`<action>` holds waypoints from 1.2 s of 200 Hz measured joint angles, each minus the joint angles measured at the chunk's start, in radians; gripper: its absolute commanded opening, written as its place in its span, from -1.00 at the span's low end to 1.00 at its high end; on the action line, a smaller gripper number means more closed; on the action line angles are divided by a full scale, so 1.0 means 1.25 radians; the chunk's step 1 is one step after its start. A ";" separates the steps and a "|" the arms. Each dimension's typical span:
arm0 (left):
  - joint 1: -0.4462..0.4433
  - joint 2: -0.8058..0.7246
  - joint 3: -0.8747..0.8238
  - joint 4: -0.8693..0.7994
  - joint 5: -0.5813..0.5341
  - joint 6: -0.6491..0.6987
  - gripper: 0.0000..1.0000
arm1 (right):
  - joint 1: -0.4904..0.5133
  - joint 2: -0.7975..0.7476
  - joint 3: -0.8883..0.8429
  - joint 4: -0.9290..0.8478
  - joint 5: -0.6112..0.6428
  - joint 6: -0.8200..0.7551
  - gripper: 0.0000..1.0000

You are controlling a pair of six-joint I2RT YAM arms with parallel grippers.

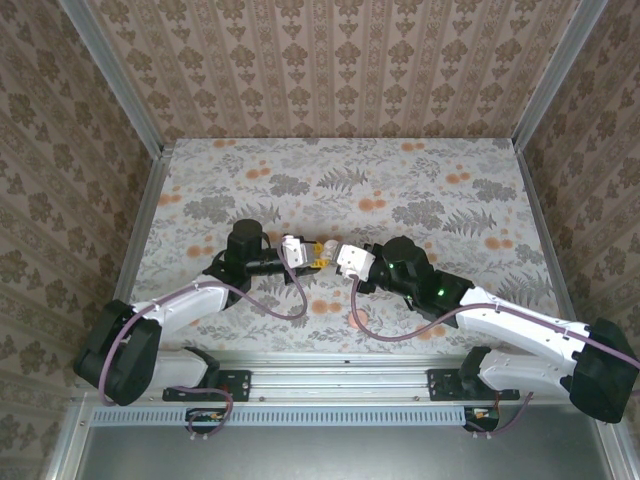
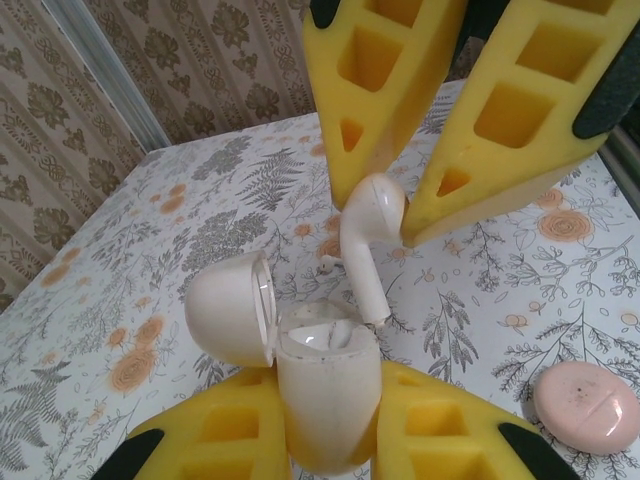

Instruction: Insert the wireless bluetooth earbuds into the charging case

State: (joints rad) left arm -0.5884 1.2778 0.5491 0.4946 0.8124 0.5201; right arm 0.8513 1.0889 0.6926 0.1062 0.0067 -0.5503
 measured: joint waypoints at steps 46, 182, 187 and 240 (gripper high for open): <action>0.000 -0.005 0.000 0.002 -0.005 0.000 -1.00 | 0.000 0.000 0.000 0.002 0.001 -0.001 -0.70; -0.017 -0.020 -0.005 -0.036 -0.022 0.026 -1.00 | 0.000 -0.013 0.001 0.008 0.010 -0.022 -0.71; -0.017 -0.020 -0.005 -0.036 -0.022 0.027 -1.00 | 0.000 -0.013 0.001 0.008 0.010 -0.022 -0.70; -0.017 -0.020 -0.005 -0.034 -0.022 0.027 -1.00 | 0.000 -0.013 0.001 0.008 0.009 -0.022 -0.70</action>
State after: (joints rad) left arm -0.6102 1.2530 0.5430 0.4526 0.7853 0.5537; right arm 0.8509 1.0725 0.6933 0.1165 0.0181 -0.5774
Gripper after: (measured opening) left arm 0.180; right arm 0.152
